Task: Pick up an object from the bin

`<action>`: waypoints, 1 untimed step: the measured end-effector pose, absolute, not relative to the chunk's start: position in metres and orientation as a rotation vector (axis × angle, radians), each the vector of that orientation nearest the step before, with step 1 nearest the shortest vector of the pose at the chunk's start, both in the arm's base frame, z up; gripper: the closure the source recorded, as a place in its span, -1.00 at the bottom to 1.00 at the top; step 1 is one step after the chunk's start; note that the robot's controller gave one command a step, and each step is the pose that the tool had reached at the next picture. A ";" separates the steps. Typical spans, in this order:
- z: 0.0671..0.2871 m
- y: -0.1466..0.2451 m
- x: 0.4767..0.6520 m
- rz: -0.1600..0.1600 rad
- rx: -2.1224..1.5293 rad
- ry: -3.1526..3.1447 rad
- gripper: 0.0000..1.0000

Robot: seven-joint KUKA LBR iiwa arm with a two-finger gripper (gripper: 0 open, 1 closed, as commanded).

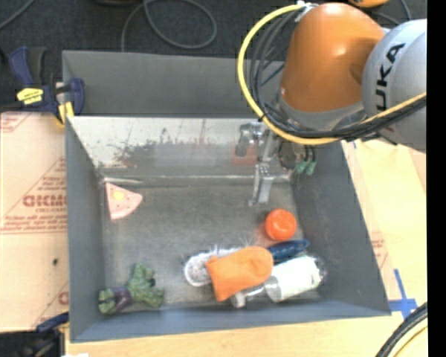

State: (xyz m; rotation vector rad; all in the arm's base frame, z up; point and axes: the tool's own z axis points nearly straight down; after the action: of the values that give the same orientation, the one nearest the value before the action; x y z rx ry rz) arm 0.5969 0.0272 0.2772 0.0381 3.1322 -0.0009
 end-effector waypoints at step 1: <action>0.255 0.016 0.594 -0.001 0.035 3.149 -1.00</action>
Offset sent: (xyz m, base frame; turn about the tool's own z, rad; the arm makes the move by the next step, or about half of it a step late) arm -0.0425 0.0298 -0.1604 -0.0706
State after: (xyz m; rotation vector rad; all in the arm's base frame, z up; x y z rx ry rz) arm 0.5937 0.0160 0.2548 0.0349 3.1490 -0.0013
